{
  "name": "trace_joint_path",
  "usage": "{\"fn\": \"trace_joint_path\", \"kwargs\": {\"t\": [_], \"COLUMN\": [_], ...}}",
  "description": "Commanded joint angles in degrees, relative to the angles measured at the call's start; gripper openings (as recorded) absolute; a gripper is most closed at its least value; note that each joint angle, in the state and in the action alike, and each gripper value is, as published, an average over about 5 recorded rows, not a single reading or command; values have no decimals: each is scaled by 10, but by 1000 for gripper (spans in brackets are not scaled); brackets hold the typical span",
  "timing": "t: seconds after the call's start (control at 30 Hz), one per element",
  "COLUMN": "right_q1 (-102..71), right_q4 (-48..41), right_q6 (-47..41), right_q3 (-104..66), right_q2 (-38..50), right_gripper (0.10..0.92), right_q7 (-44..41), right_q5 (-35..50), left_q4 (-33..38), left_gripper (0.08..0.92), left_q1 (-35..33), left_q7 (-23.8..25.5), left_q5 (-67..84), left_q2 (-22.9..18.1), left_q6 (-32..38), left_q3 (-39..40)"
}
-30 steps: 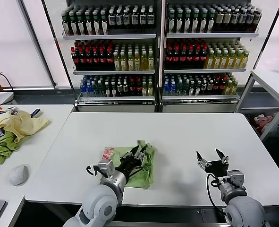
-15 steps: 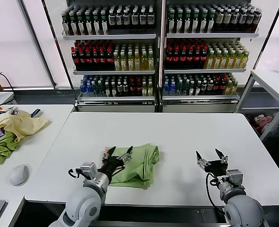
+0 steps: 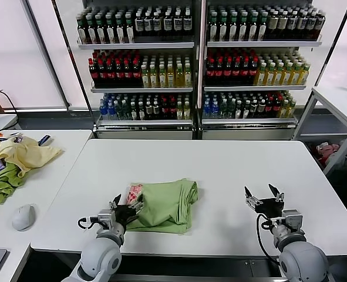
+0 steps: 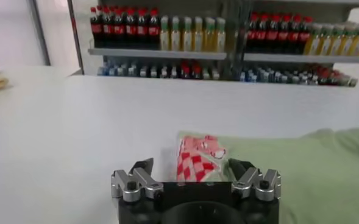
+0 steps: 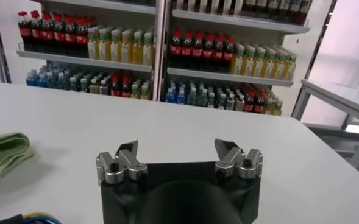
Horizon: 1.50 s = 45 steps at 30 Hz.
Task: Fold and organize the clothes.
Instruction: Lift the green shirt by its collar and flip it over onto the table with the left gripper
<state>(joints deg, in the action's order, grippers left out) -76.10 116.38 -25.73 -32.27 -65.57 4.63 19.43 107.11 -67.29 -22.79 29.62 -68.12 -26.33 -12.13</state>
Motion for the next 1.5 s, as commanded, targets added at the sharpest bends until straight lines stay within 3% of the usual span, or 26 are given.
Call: {"fn": "trace_joint_path", "kwargs": {"t": [0.03,0.33,0.63,0.87,1.1,1.27,1.4,1.5], "right_q1": [1,0,-4,-3,1,1,2,3], "right_q4": [1,3,10,14,11,15,21,25], "right_q6": [-1,-1,-2,0,5,8,9,8], "right_q3": [-1,-6,-11,-10,-11,-11,-10,-8], "right_q2": [-2,-3,-3,3,3,4,2,-3], "right_gripper": [823,823,823,823,823,823,823,823], "right_q7": [0,1,1,0,-2,-3,-3,-3], "right_q5": [0,0,1,3,6,10,11,10], "left_q4": [-19,-11,14,65,104,130,175,206], "left_gripper": [814,585,325,140,123,123,123,123], "left_q1": [-10,-13,-13,-11,-8,2,8,9], "left_q7": [-7,28,31,30,36,34,20,7], "left_q5": [-26,45,135,201,228,250,253,228], "left_q2": [-1,3,7,66,157,199,190,146], "left_q6": [-13,-18,-20,-29,-49,-69,-70,-70], "left_q3": [5,-4,-51,-149,-259,-319,-293,-231]}}
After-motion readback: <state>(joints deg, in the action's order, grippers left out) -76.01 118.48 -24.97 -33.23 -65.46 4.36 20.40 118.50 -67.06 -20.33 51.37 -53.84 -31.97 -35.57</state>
